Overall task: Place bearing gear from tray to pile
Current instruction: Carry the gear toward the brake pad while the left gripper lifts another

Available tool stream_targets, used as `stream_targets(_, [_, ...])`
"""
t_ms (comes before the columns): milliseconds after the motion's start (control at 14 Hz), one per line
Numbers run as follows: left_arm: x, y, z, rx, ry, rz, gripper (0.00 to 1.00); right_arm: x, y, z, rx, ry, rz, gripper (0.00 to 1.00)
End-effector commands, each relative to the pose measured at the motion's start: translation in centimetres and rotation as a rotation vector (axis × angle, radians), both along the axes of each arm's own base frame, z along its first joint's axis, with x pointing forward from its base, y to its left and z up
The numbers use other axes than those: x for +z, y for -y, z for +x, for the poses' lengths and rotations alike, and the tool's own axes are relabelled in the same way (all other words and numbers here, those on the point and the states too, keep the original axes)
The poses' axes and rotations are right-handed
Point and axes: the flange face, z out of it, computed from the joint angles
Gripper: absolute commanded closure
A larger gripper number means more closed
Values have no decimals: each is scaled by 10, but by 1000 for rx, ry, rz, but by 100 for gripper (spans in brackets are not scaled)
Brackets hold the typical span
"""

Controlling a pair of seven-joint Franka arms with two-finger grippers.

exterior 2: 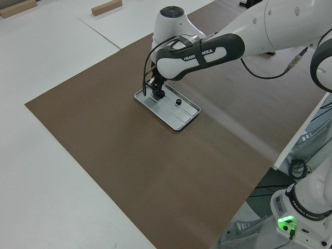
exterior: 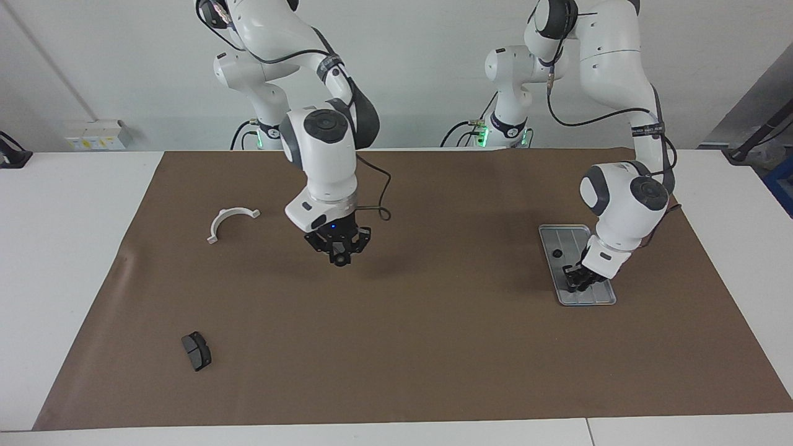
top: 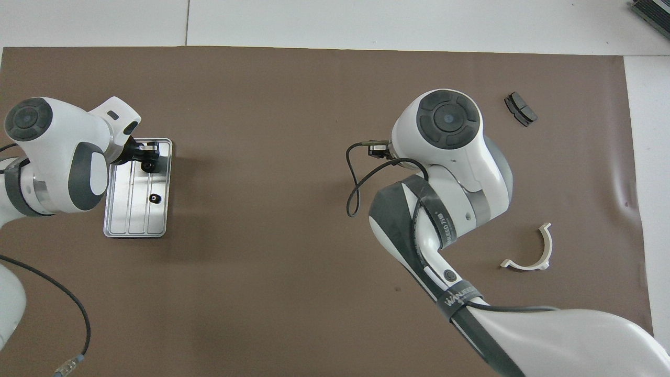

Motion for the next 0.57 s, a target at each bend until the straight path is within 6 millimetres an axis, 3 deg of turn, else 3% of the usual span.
stream_targets(0, [8,0,1,9,0,0,77,-7,51,6,39,-43,-6,100])
stream_targets(143, [18,6,9,6,-31,-1,77,-16,92,11,42,-58,-1,100])
stream_targets(286, [34,17,18,28,-46,-3,77,-30,155,17,75,-82,19,100])
stream_targets(501, [45,59,17,69,-64,-7,77,-63,213,12,121,-80,27,100])
